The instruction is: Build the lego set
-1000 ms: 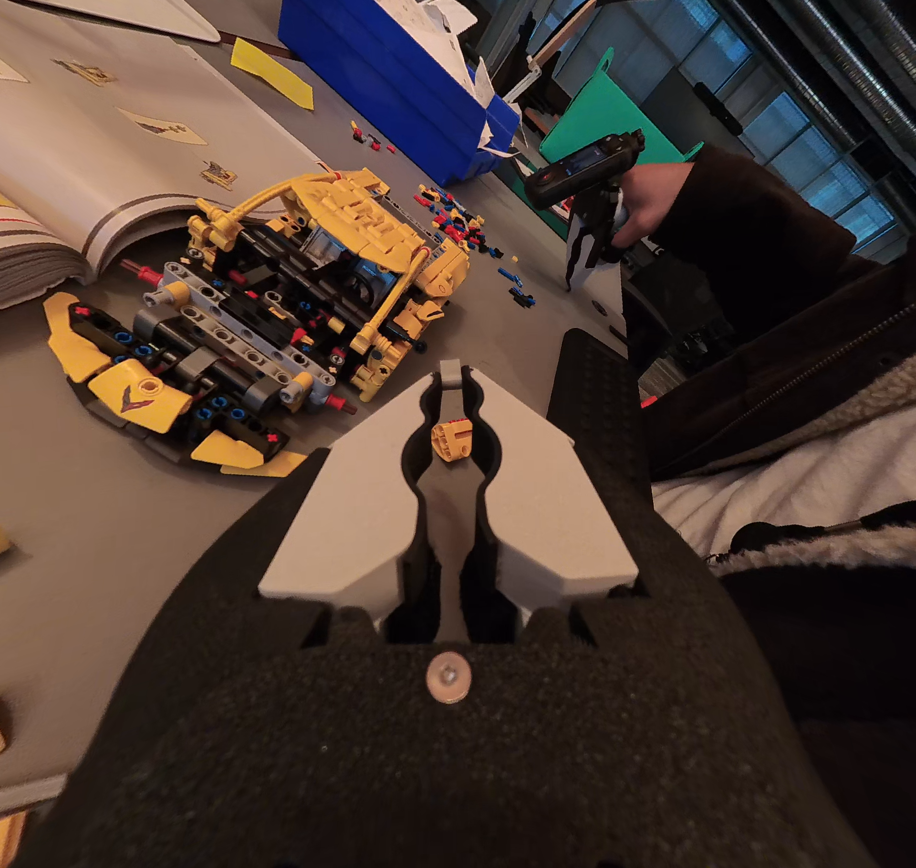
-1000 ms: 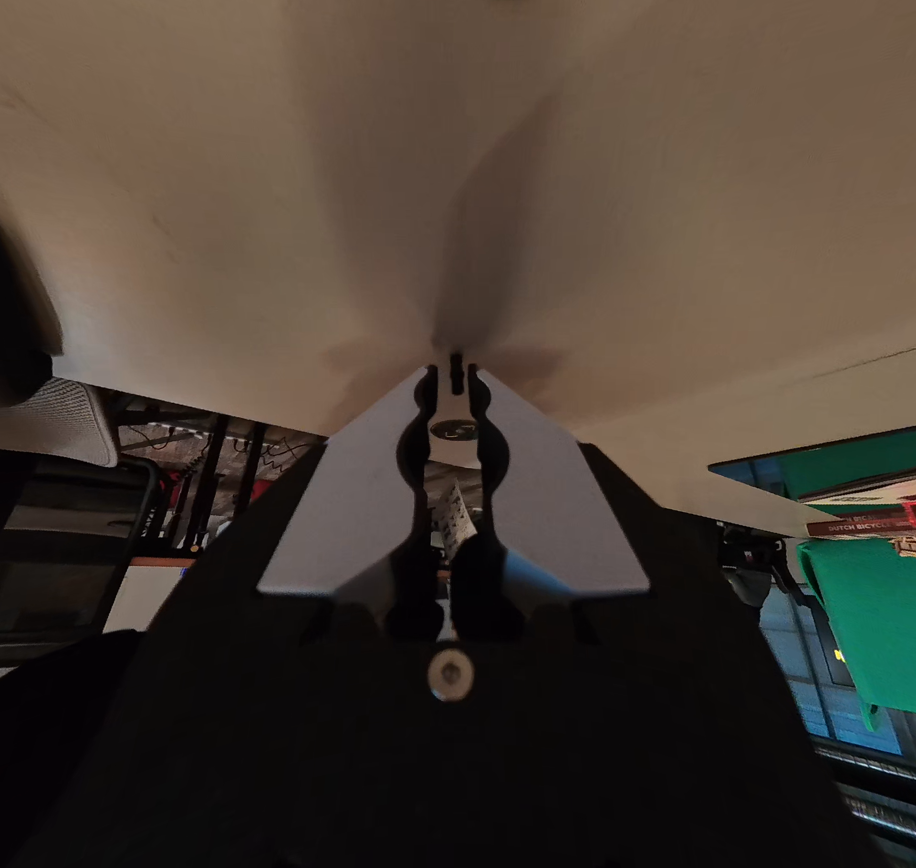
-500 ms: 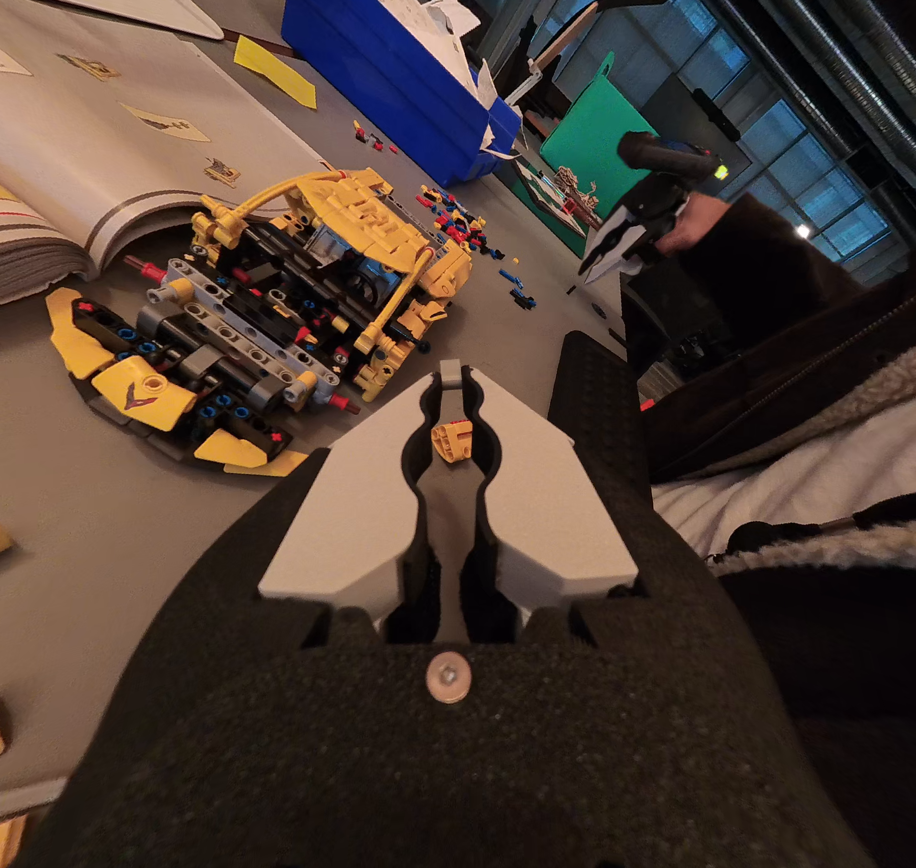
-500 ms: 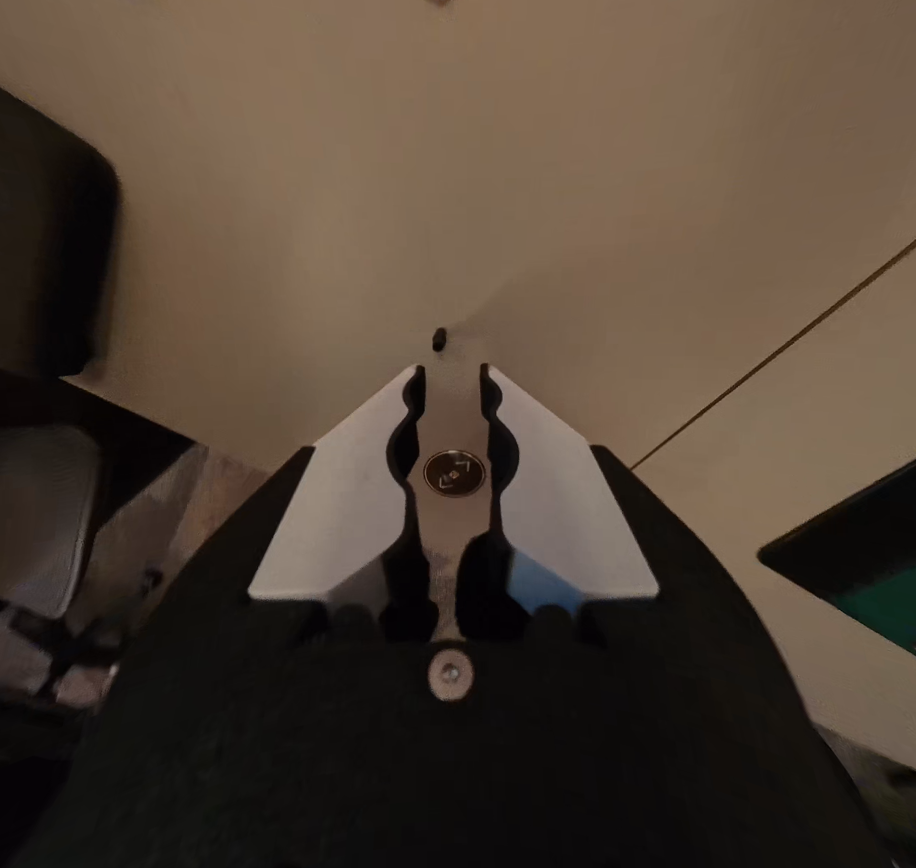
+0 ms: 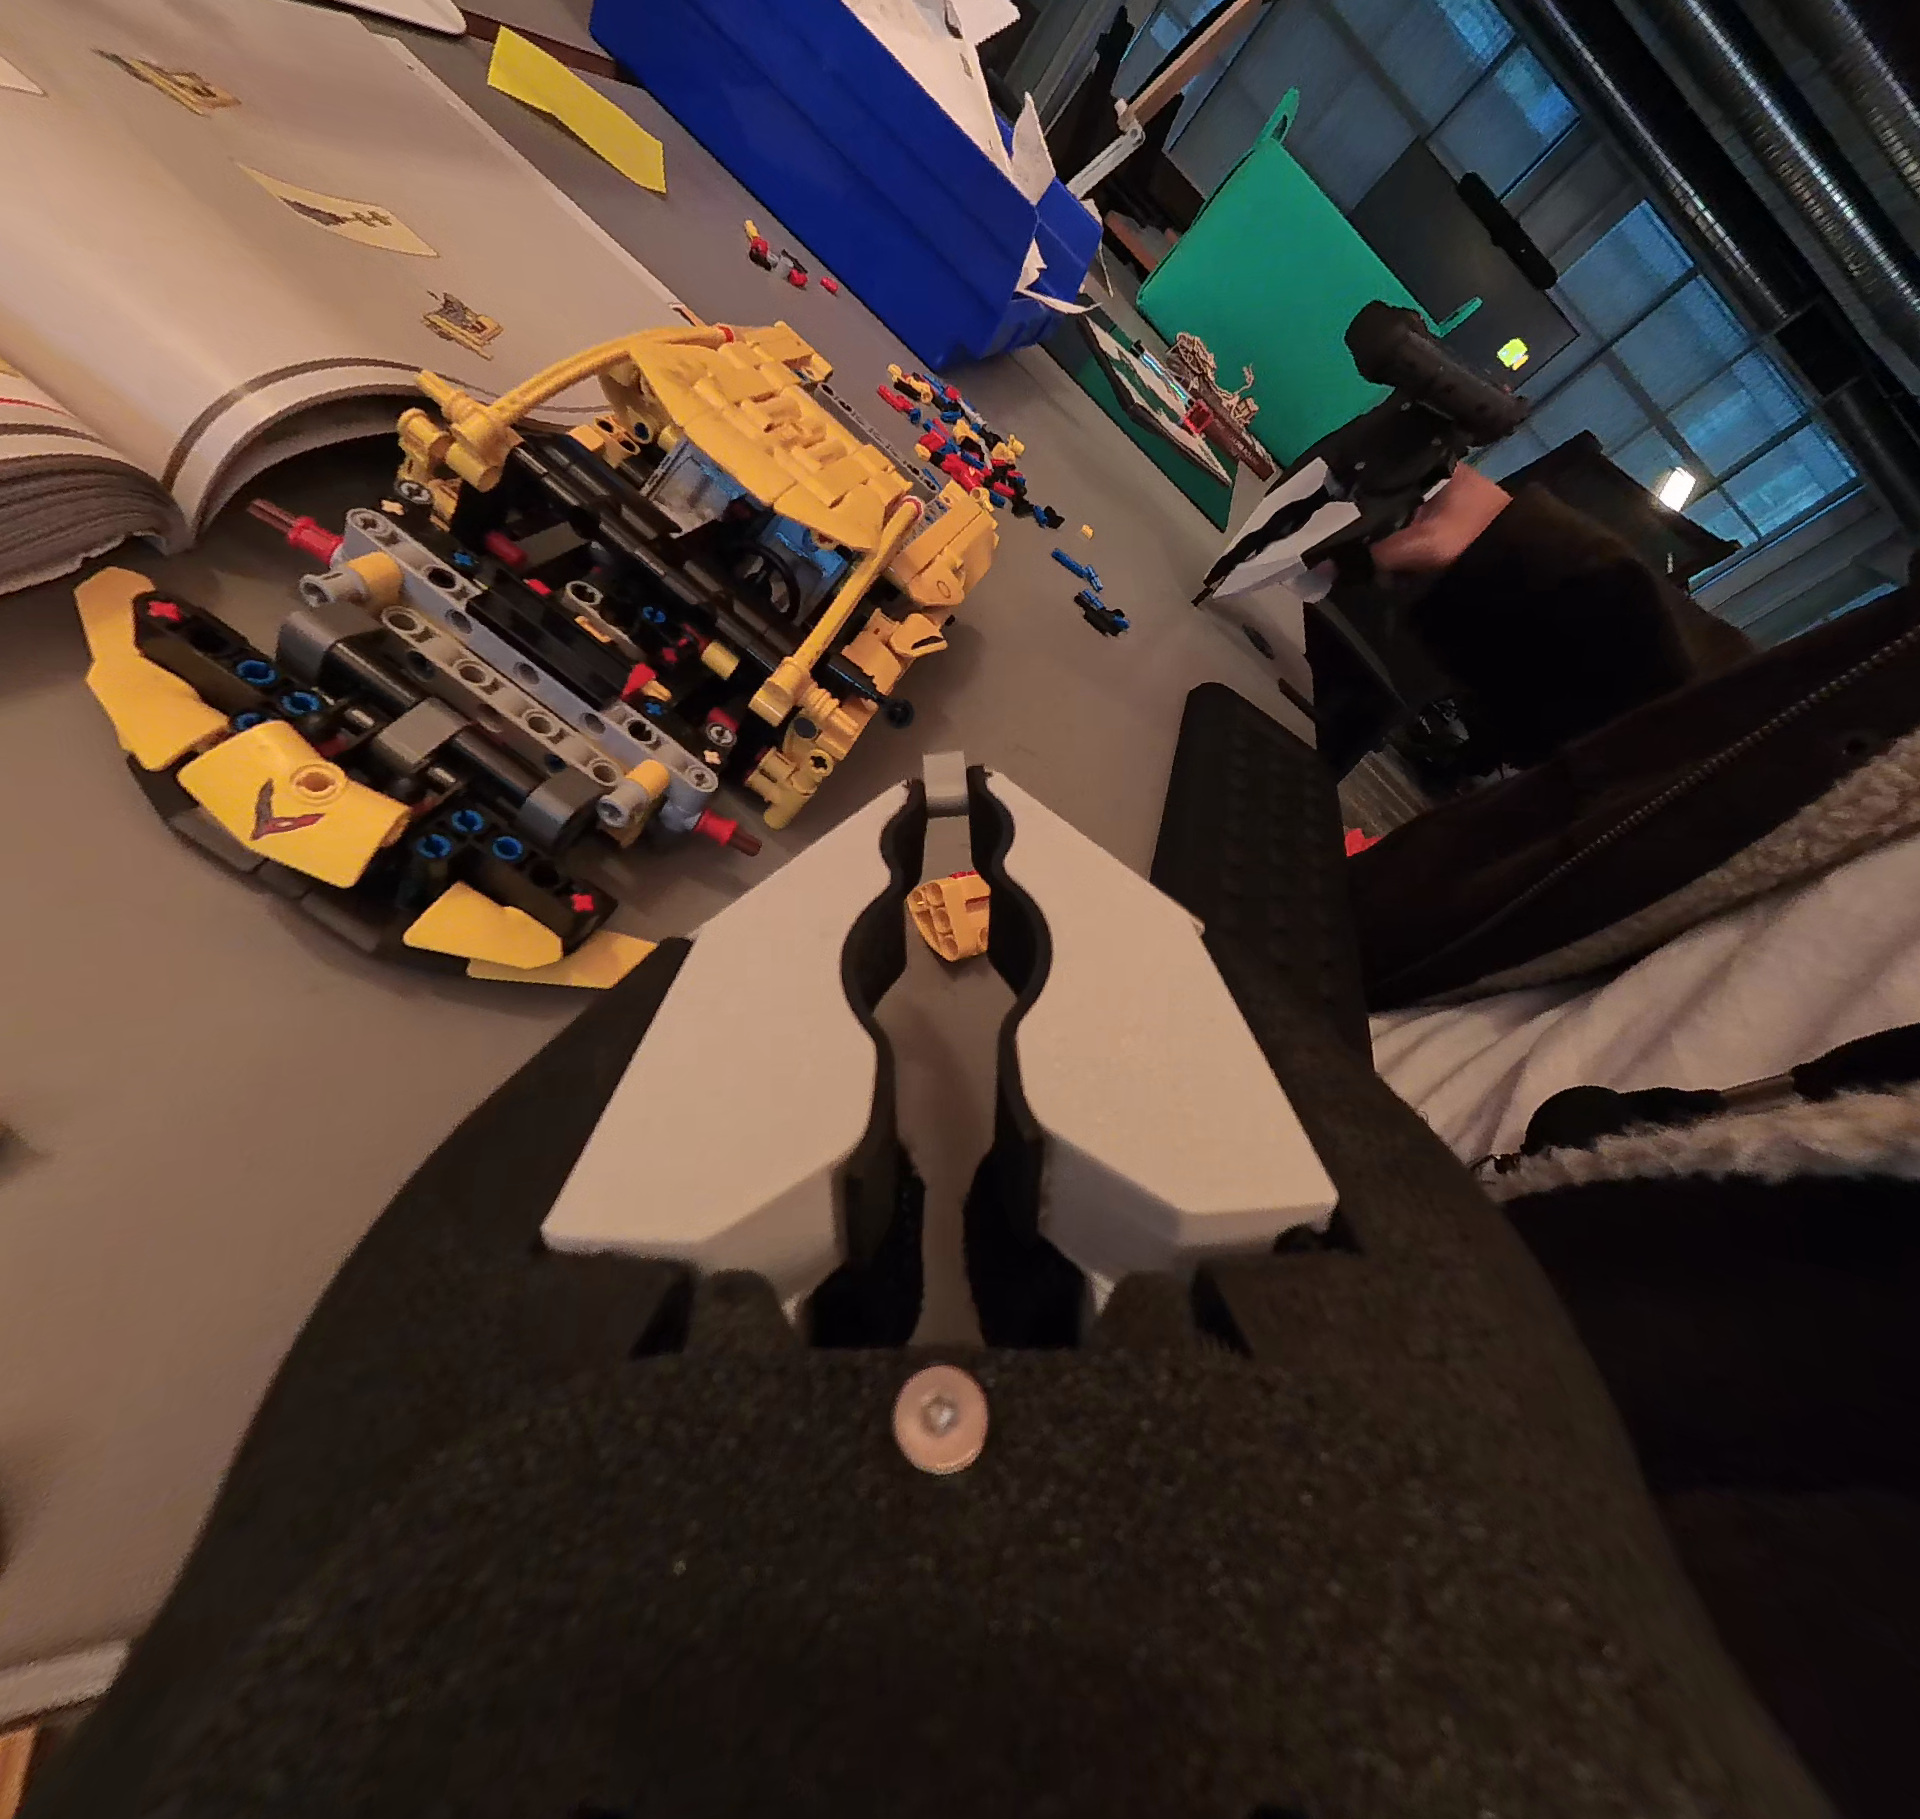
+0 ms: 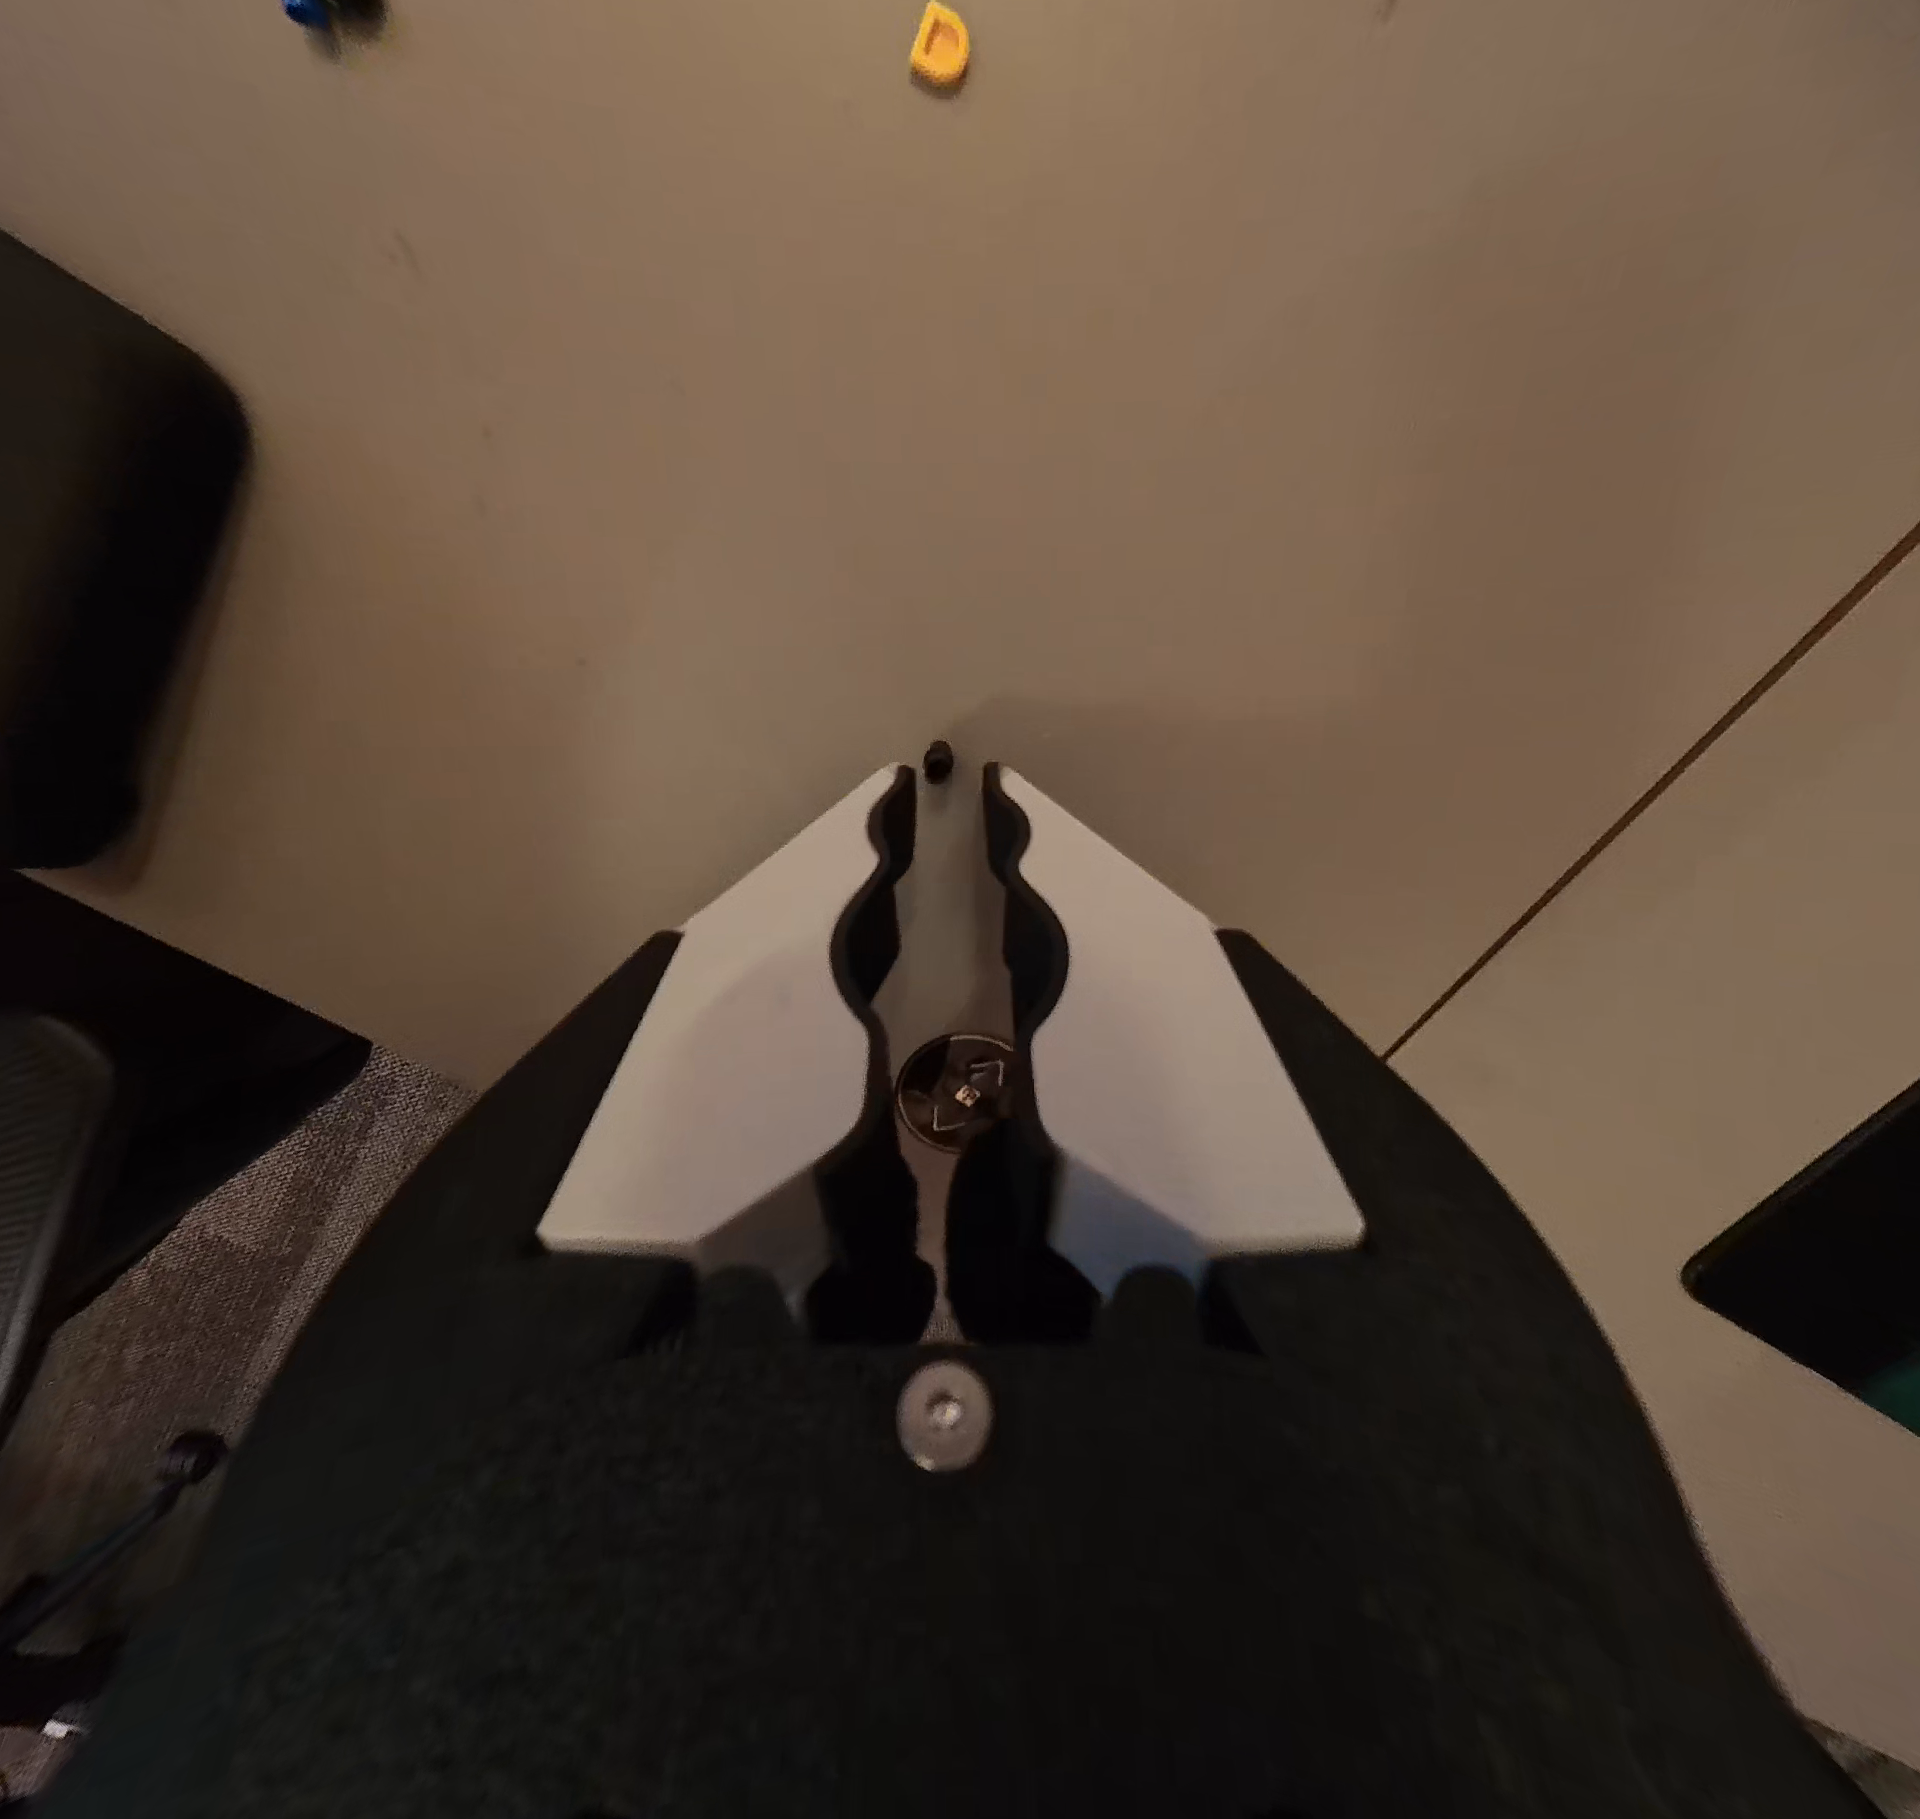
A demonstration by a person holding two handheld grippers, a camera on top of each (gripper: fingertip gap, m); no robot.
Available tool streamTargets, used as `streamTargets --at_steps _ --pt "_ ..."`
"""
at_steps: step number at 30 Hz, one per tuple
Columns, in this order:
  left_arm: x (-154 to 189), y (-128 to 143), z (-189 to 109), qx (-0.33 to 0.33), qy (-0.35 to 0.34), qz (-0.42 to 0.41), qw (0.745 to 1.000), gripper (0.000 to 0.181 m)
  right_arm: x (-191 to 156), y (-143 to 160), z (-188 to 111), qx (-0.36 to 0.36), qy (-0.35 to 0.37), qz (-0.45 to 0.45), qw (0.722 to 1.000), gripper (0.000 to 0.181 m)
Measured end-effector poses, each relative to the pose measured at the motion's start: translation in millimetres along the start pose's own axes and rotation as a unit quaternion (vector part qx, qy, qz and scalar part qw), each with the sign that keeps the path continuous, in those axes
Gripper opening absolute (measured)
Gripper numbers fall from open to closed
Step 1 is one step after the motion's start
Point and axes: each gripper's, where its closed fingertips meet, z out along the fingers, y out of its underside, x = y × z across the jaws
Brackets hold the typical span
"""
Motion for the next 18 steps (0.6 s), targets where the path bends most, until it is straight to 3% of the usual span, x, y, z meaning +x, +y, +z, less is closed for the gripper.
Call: streamTargets --at_steps 18 --pt "-3.8 3.3 1.9 -0.007 -0.003 -0.006 1.0 0.008 -2.4 -1.7 8.0 -0.008 -0.013 0.0 1.0 0.004"
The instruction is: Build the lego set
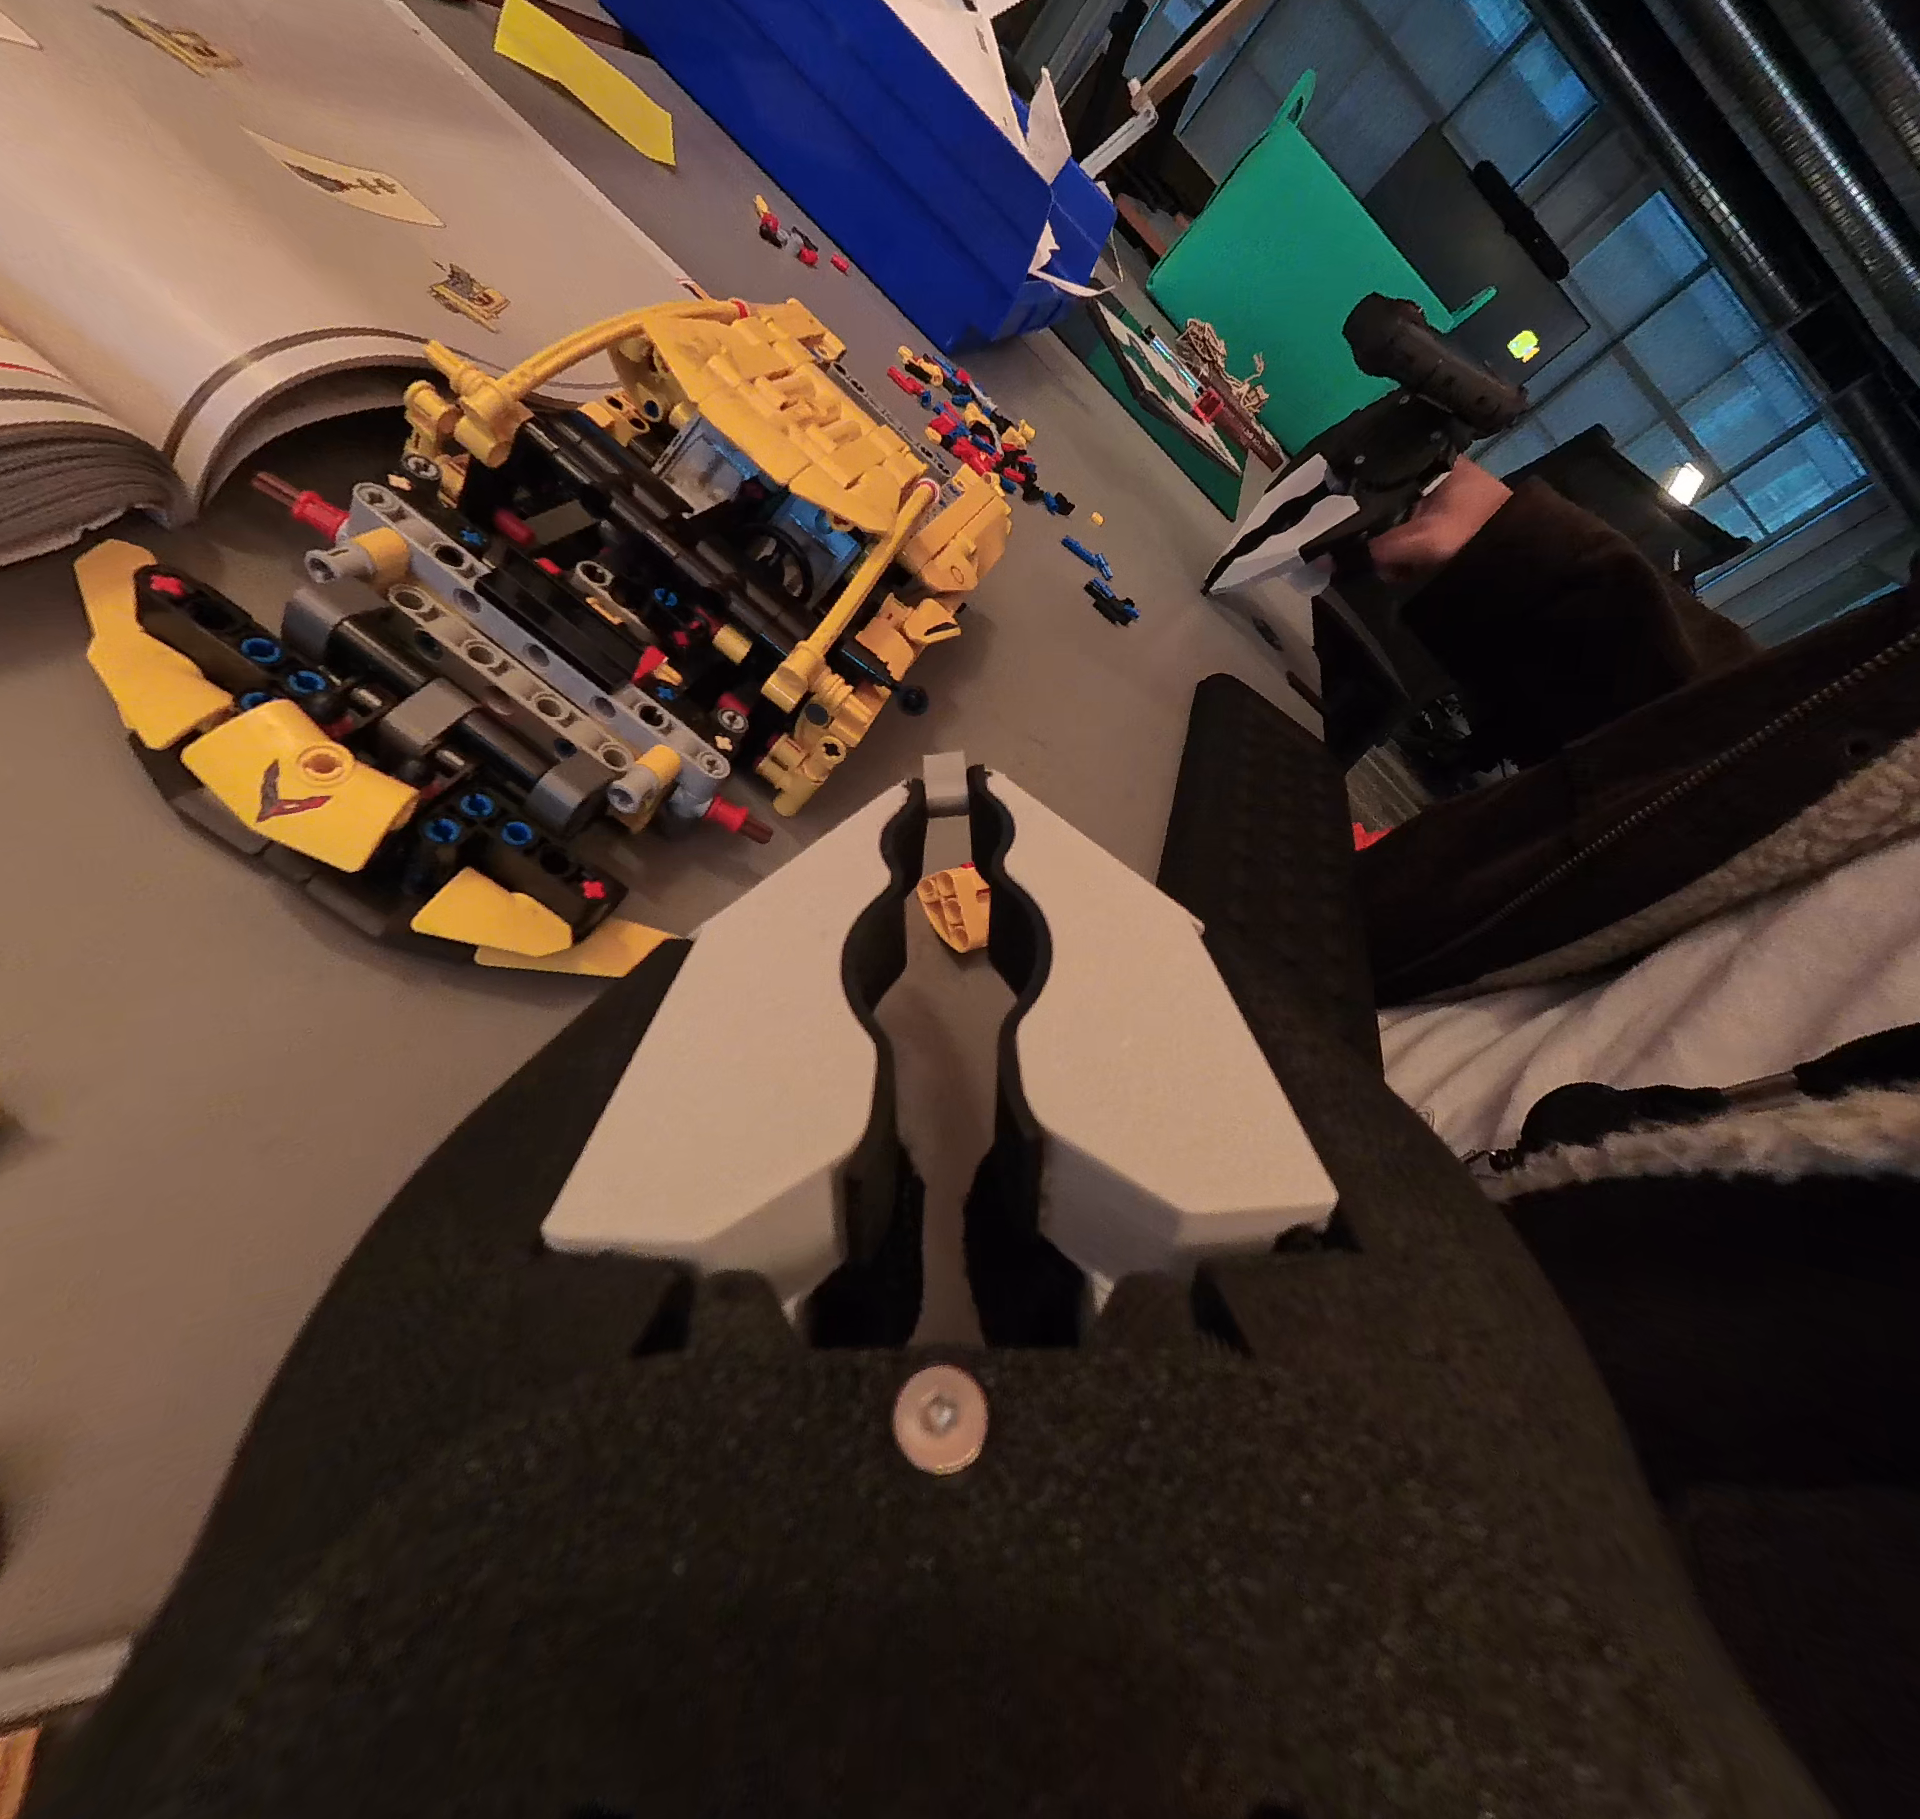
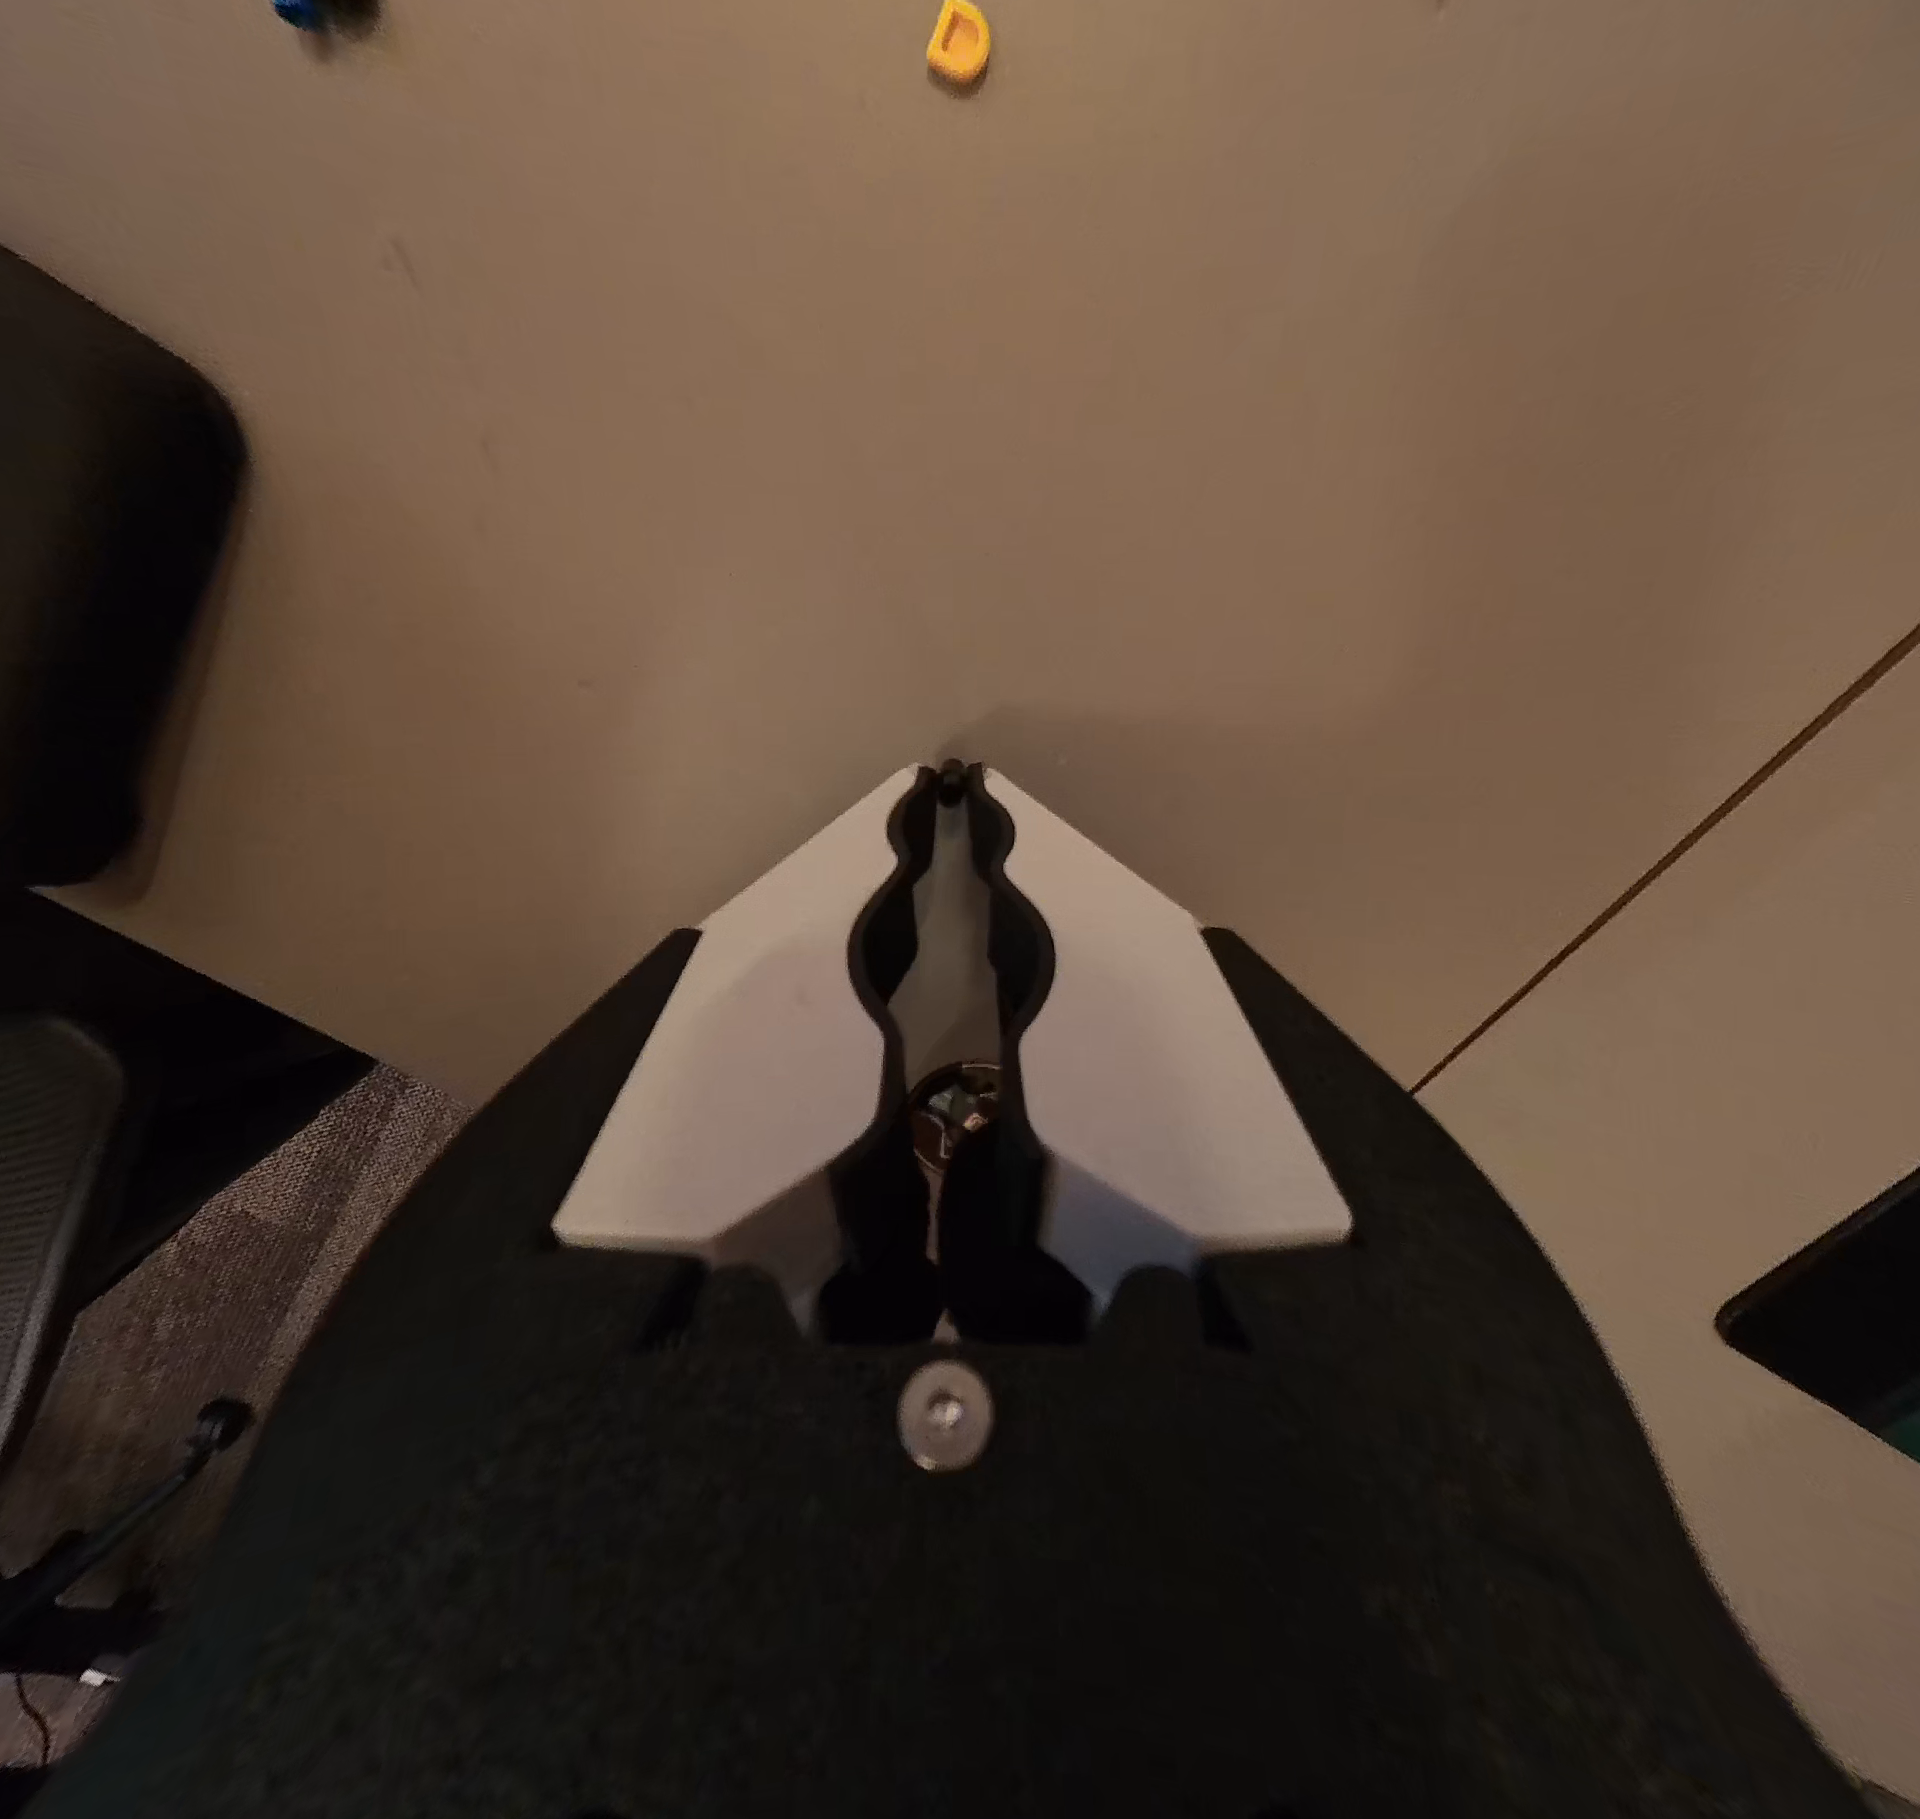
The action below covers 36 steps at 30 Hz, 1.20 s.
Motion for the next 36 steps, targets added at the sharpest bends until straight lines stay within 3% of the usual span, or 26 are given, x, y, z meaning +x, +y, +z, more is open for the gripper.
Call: streamTargets --at_steps 4,7,9,12,14,17,29,36 --pt "2 -4 0 0.013 0.008 -0.007 1.0 0.007 -5 -17 -8 0.023 0.01 -0.009 1.0 0.004" --pt "11 -21 2 0.057 0.032 -0.035 0.997 0.007 -40 -86 -31 0.132 0.014 -0.055 0.99 0.004" --pt "21 -32 6 0.085 0.052 -0.054 0.994 0.007 -89 -148 -47 0.214 0.008 -0.104 0.971 0.004" --pt "35 -45 17 0.116 0.091 -0.108 0.983 0.007 -191 -233 -62 0.317 -0.011 -0.203 0.926 0.004" --pt "43 -46 26 0.117 0.103 -0.133 0.979 0.007 -244 -271 -63 0.359 0.014 -0.262 0.895 0.004" --pt "49 -42 36 0.107 0.092 -0.131 0.981 0.007 -284 -304 -61 0.394 0.053 -0.305 0.865 0.004" --pt "57 -27 43 0.07 0.095 -0.139 0.983 0.007 -299 -304 -52 0.374 0.079 -0.349 0.856 0.004" --pt "55 -21 44 0.053 0.073 -0.116 0.989 0.007 -299 -301 -46 0.35 0.066 -0.348 0.867 0.004"
